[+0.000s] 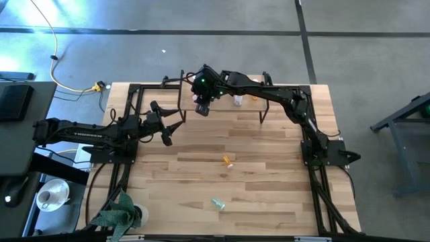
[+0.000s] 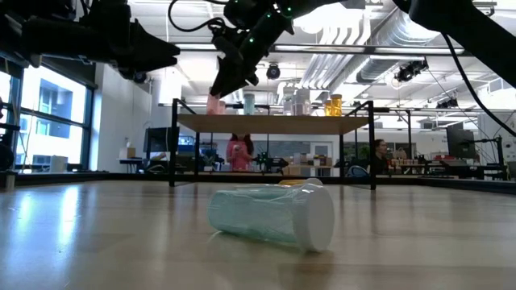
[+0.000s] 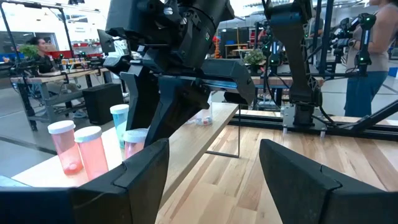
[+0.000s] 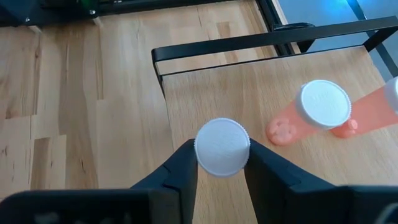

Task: Pick and place medicine bottles onto shelf by color
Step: Put the pink pill bottle on the shelf aligned with the other pink pill bottles, then put the orange pill bottle on the shelf aligned with the other orange pill bottles

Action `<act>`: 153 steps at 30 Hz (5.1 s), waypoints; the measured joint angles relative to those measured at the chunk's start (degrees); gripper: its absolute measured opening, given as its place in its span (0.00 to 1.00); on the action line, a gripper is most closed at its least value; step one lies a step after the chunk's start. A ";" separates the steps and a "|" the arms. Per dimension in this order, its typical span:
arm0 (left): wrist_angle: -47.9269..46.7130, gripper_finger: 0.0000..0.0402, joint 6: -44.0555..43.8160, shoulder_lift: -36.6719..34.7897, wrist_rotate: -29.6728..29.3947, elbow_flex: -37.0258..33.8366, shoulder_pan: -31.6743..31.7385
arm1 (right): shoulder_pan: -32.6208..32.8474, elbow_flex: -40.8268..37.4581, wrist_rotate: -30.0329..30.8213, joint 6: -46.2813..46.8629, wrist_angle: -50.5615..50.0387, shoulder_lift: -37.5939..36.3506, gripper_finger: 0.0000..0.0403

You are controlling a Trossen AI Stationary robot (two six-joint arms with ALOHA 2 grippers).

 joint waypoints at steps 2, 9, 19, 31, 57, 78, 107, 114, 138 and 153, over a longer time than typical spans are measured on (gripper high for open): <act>0.00 0.60 0.00 0.00 0.00 0.00 -0.02 | 0.00 0.00 0.01 0.03 0.08 0.01 0.29; 0.00 0.60 0.00 0.00 0.00 0.00 0.00 | 0.02 -0.02 0.02 0.04 1.20 0.28 0.37; -0.59 0.60 0.00 0.00 0.00 0.00 -0.02 | 0.19 0.63 1.09 0.02 -0.09 0.22 0.37; -1.80 0.60 0.02 0.00 0.00 0.00 -0.02 | 1.90 6.70 0.91 -1.08 -12.01 -1.67 0.37; -5.30 0.60 0.02 -0.02 0.02 0.02 -0.04 | 12.56 3.60 -4.50 -1.05 -40.39 -2.03 0.37; -6.89 0.60 1.15 0.59 7.87 1.20 -0.06 | 18.71 -36.36 -0.35 8.01 -16.90 -22.73 0.37; -18.88 0.60 11.22 36.43 9.60 29.36 -9.34 | 28.98 -75.77 36.89 30.20 14.66 -54.14 0.37; -31.97 0.60 14.59 45.19 13.38 40.19 -9.88 | 28.98 -75.89 36.01 31.66 15.23 -54.14 0.37; -34.34 0.60 24.49 68.46 21.87 55.31 -11.37 | 34.53 -75.89 35.85 36.27 16.45 -54.12 0.37; -34.60 0.60 25.59 73.59 20.73 56.41 -11.13 | 34.51 -75.89 35.85 36.00 16.80 -54.10 0.37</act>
